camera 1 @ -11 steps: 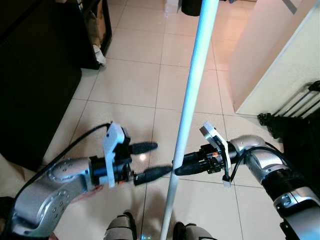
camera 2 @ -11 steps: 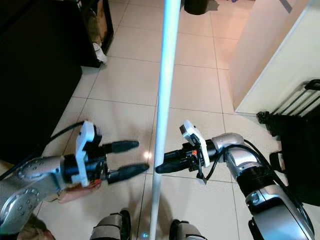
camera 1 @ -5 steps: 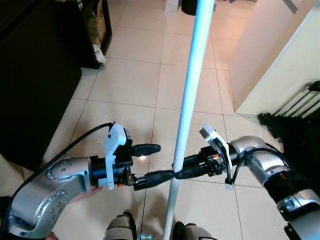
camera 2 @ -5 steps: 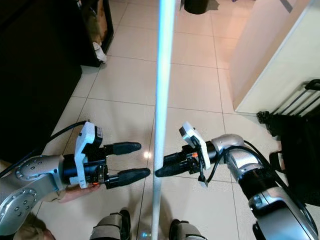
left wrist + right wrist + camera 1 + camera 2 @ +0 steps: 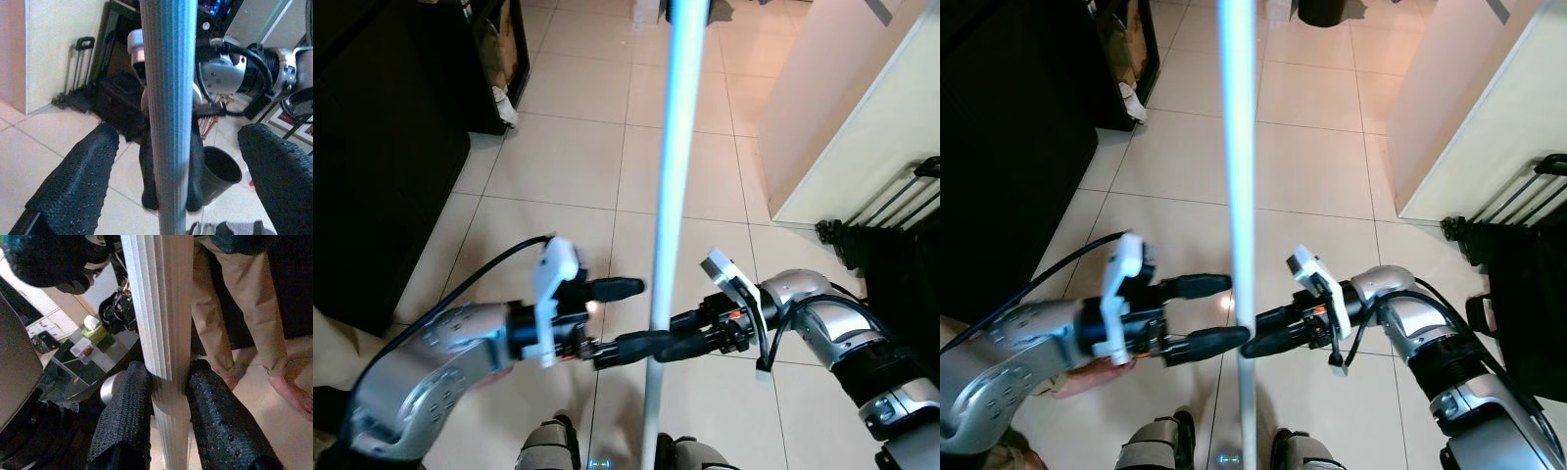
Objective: Sweep floor
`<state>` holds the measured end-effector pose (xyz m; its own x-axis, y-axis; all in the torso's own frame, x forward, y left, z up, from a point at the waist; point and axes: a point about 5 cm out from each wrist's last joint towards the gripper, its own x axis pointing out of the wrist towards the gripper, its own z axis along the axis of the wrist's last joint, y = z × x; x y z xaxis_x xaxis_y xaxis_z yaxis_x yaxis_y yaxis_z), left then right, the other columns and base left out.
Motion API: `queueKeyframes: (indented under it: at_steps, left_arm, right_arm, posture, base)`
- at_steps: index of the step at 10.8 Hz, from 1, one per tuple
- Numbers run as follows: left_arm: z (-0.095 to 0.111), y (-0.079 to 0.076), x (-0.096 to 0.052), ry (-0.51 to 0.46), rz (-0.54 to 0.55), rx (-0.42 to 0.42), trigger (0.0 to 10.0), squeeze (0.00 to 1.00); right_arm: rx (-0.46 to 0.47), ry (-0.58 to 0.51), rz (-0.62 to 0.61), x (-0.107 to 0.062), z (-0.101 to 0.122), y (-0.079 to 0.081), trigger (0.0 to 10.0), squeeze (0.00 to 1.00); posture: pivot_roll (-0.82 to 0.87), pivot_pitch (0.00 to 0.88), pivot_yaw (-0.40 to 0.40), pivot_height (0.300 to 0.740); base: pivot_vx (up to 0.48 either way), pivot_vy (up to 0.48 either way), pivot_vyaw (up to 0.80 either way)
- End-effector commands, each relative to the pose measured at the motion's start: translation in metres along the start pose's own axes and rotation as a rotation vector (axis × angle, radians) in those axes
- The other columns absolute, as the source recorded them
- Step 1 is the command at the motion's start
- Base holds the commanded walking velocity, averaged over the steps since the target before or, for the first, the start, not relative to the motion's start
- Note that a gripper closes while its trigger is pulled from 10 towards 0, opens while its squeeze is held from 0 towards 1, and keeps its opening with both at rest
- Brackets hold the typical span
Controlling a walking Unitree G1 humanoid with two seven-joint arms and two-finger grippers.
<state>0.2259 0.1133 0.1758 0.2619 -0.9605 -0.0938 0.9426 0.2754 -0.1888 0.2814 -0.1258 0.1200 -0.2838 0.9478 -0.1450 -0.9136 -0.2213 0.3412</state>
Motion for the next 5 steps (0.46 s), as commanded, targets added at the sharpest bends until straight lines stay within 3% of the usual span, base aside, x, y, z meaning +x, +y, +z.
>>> queueKeyframes:
  at_steps: [1, 5]
  left_arm:
    - [-0.0020, -0.0009, 0.0028, 0.011, -0.009, -0.005, 10.0, 0.00]
    - [-0.0019, -0.0013, 0.0083, 0.002, -0.015, -0.004, 10.0, 0.00]
  right_arm:
    - [0.001, -0.030, 0.039, 0.0014, 0.0009, 0.0038, 10.0, 0.00]
    - [-0.002, -0.033, 0.045, 0.0046, 0.0003, 0.0048, 10.0, 0.00]
  posture:
    - [0.11, 0.191, -0.063, 0.740]
    - [0.11, 0.193, -0.062, 0.740]
  base:
    - [0.000, 0.000, 0.00]
    - [0.000, 0.000, 0.00]
